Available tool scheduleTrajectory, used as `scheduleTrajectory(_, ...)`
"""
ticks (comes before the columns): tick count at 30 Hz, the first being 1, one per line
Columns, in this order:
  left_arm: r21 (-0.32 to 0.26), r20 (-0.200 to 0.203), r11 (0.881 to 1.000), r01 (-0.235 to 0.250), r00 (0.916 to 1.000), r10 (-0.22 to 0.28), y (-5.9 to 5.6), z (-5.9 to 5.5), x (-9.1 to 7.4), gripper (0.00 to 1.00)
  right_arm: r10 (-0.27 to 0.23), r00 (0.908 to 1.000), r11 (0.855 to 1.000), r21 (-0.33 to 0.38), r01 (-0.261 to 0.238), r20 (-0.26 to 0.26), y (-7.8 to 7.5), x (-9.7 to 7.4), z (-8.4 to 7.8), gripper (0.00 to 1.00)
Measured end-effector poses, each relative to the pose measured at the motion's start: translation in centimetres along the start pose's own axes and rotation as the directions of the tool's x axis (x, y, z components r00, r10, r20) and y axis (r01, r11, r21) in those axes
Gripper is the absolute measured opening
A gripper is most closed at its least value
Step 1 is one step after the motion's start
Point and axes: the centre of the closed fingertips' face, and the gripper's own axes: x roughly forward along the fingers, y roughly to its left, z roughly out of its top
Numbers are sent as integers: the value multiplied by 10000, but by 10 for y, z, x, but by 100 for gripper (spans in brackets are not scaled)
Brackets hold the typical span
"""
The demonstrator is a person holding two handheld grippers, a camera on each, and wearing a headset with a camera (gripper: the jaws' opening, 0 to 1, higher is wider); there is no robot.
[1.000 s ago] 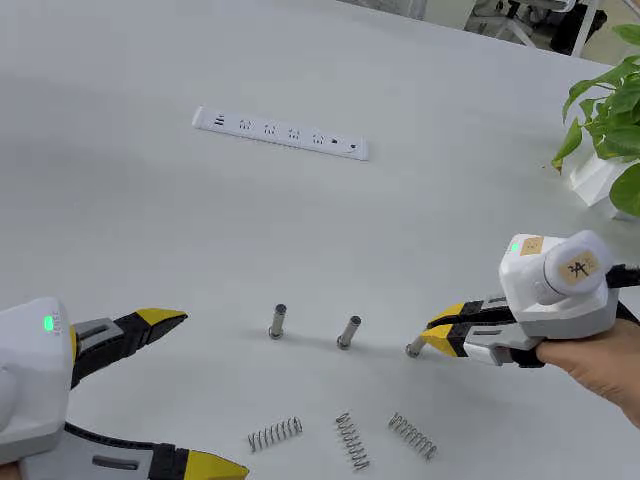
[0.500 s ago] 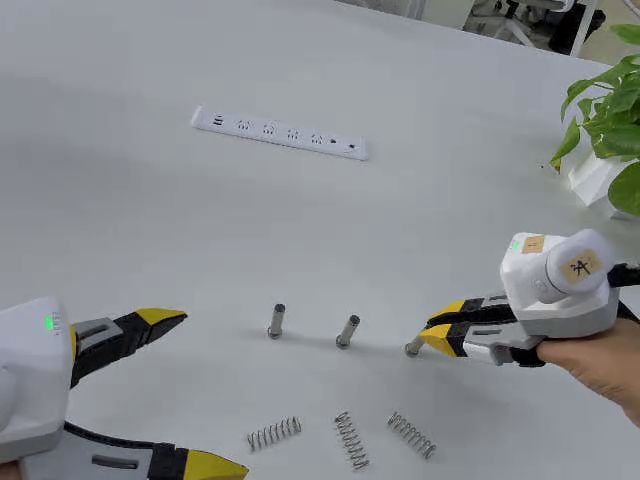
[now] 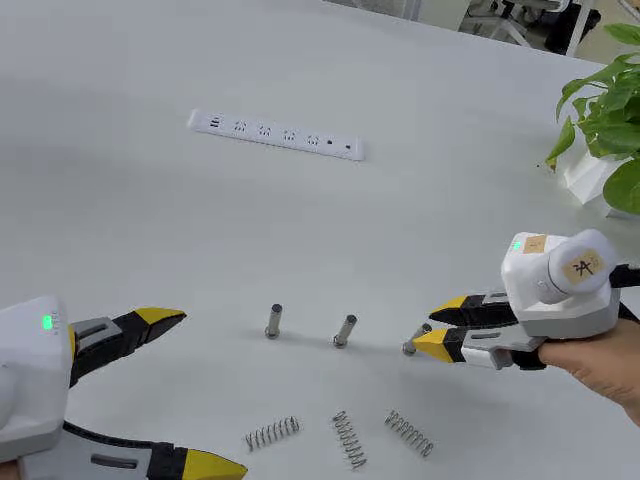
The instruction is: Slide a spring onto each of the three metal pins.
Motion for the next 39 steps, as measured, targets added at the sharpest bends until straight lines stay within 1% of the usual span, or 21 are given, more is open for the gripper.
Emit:
scheduleTrajectory(8, 150, -35, 9999, 58, 10000, -57, -1, 3, 0, 98, 18, 9999, 10000, 25, -18, 156, 4, -7, -1, 33)
scheduleTrajectory(15, 308, -113, 9995, 73, 9999, -70, -1, 8, -1, 98, -46, 9991, 10000, -70, 50, 425, 7, -15, -2, 44)
scheduleTrajectory(23, 469, -205, 9988, 125, 9997, -115, -5, 10, -1, 98, -122, 9970, 9999, -24, 124, 770, 15, -27, -8, 53)
scheduleTrajectory(26, 549, -300, 9984, 144, 9995, -128, -6, 10, -2, 98, -200, 9955, 9998, -11, 202, 923, 17, -33, -13, 56)
scheduleTrajectory(31, 637, -382, 9979, 144, 9992, -120, -8, 10, -3, 98, -235, 9918, 9997, 39, 232, 1258, 22, -42, -19, 64)
scheduleTrajectory(39, 798, -553, 9967, 126, 9984, -82, -8, 14, -3, 98, -279, 9851, 9996, 96, 266, 1699, 31, -59, -37, 76)
